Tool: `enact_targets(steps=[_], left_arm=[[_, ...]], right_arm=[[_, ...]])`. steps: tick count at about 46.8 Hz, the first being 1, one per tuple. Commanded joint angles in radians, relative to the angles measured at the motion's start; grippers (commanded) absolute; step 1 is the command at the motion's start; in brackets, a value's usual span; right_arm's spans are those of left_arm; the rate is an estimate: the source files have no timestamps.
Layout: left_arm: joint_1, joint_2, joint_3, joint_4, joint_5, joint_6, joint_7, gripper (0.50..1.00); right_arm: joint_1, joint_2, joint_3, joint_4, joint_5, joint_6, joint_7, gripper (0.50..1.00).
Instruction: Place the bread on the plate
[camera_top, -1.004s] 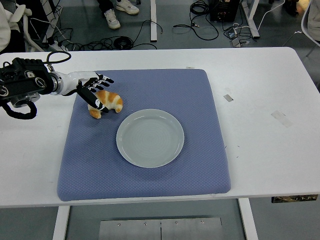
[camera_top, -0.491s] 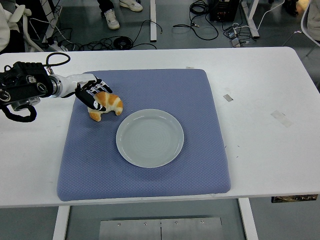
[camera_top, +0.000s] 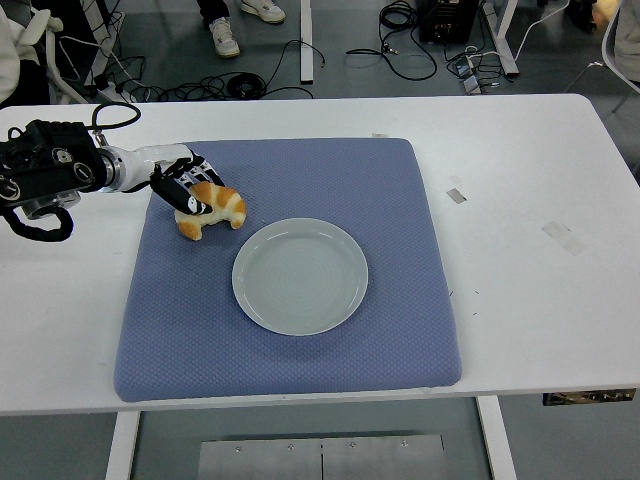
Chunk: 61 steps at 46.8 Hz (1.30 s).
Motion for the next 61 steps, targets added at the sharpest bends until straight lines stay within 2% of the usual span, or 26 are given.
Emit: enact_targets(steps=[1,9,13,16,25,45,47,50,61], left_arm=[[-0.023,0.002,-0.009,-0.002,0.000,-0.001,0.005,0.598],[-0.050,0.005,-0.079,-0.005,0.023,-0.002,0.056,0.596],[-0.061,0.004,-0.104,-0.040,0.060,-0.004,0.071,0.539],[-0.073,0.004,-0.112,-0.076,0.078,-0.004,0.088,0.537],[-0.096,-0.019,-0.127,-0.122,0.084,-0.001,0.197,0.537],[-0.107,-0.009,-0.221,-0.260,0.126,0.015,0.205,0.536],[-0.107,-0.009,-0.221,-0.272,0.129,0.019,0.205,0.533],[-0.107,-0.009,-0.221,-0.301,0.130,0.022,0.206,0.500],[-0.102,-0.007,-0.217,-0.360,0.137,0.022,0.226,0.500]], right_arm=[[0.000,0.000,0.000,0.000,0.000,0.000,0.000,1.000],[0.000,0.000,0.002,0.000,0.000,0.000,0.000,1.000],[0.000,0.000,0.000,0.000,0.000,0.000,0.000,1.000],[0.000,0.000,0.000,0.000,0.000,0.000,0.000,1.000],[0.000,0.000,0.002,0.000,0.000,0.000,0.000,1.000],[0.000,0.000,0.000,0.000,0.000,0.000,0.000,1.000],[0.000,0.000,0.000,0.000,0.000,0.000,0.000,1.000],[0.000,0.000,0.002,0.000,0.000,0.000,0.000,1.000],[0.000,0.000,0.000,0.000,0.000,0.000,0.000,1.000]])
